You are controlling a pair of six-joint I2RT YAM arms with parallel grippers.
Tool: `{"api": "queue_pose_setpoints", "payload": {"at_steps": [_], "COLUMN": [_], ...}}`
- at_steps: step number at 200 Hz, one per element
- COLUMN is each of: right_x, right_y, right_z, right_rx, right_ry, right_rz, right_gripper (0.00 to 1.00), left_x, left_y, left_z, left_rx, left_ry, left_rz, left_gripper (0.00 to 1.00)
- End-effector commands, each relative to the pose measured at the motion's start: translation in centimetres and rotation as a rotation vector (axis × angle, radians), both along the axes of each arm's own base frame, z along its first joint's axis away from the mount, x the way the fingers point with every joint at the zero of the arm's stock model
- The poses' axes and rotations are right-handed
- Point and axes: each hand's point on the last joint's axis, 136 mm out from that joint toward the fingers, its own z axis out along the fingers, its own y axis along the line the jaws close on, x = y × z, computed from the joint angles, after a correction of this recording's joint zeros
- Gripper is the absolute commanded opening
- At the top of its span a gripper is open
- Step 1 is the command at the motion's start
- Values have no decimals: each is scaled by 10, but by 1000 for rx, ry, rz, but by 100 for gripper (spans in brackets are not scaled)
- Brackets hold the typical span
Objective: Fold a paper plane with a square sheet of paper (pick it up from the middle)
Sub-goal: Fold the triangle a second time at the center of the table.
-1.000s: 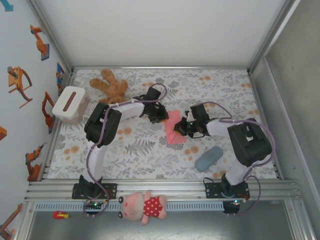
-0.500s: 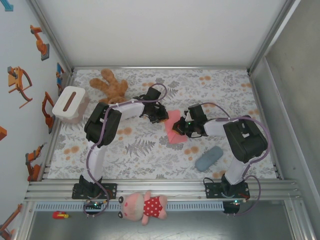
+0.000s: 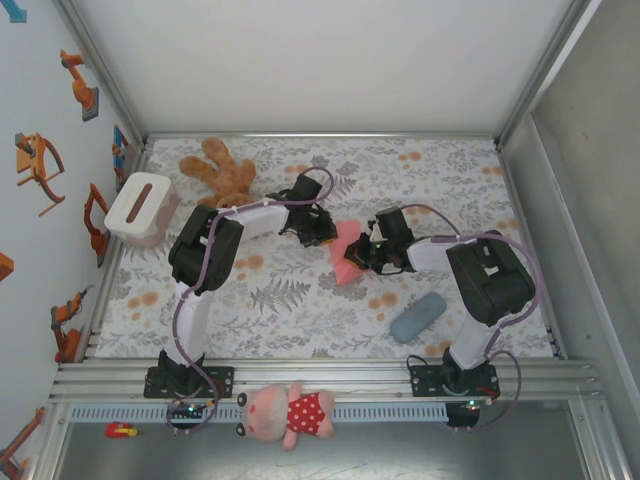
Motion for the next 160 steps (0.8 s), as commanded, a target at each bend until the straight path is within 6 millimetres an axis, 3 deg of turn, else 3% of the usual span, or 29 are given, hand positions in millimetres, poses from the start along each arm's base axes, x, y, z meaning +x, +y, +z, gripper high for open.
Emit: {"api": "queue_pose_setpoints", "payload": {"at_steps": [1, 97, 160], "right_x": [2, 1, -9], "right_y": [-2, -1, -4], "right_z": [-4, -6, 4], "right_rx": [-46, -38, -60], "right_ry": [-1, 6, 0], "right_rz": [-5, 7, 55], "right_gripper": [0, 0, 0], "left_x": [-15, -15, -15], "left_y": [7, 7, 3], "left_z": [-17, -17, -13], "left_rx": [36, 34, 4], "left_ry": [58, 58, 55], "left_rz": [-18, -18, -30], "left_gripper": [15, 15, 15]}}
